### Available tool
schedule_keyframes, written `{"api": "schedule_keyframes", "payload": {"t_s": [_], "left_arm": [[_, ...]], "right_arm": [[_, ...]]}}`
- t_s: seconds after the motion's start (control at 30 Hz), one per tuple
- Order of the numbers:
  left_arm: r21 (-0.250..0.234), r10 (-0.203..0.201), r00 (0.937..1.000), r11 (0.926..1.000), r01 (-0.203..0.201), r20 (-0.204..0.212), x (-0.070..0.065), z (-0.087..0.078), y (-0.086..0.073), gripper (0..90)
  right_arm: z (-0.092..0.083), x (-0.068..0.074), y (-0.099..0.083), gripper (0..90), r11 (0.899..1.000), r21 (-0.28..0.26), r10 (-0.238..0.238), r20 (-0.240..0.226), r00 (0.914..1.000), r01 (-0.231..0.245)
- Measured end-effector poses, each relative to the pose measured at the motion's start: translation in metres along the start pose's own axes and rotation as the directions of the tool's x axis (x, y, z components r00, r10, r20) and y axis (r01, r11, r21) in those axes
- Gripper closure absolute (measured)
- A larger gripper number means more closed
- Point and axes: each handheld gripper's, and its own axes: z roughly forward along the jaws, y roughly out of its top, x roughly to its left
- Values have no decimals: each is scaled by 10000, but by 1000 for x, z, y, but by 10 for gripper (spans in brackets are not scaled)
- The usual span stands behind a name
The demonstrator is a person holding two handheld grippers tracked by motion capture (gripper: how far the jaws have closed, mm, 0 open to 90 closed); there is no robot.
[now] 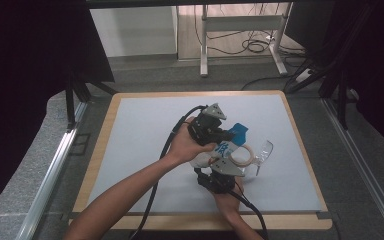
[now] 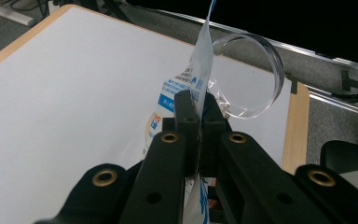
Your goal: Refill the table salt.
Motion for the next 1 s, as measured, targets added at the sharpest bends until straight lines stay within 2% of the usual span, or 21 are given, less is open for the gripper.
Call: {"api": "schedule_keyframes", "payload": {"t_s": [0.2, 0.4, 0.57, 0.7, 1.0], "left_arm": [[-56, -81, 10000, 10000, 82, 19, 0, 0, 1, 900], [147, -91, 10000, 9999, 91, 40, 4, 4, 4, 900], [292, -91, 9999, 9995, 89, 57, 7, 9, 8, 900], [444, -39, 10000, 9990, 37, 43, 8, 13, 12, 900], [657, -66, 9999, 9978, 60, 98, 12, 23, 17, 900]], "right_arm": [[-3, -3, 1, 483, 9998, -87, 163, -214, 9996, -165], [-6, 0, 2, 510, 9983, -216, 520, -910, 9945, -542], [-8, -1, 4, 509, 9960, -373, 766, -1214, 9896, -817], [-8, -3, 5, 505, 9937, -318, 1020, -1399, 9849, -1074], [-8, -8, 6, 495, 9906, -264, 1286, -1575, 9791, -1343]]}}
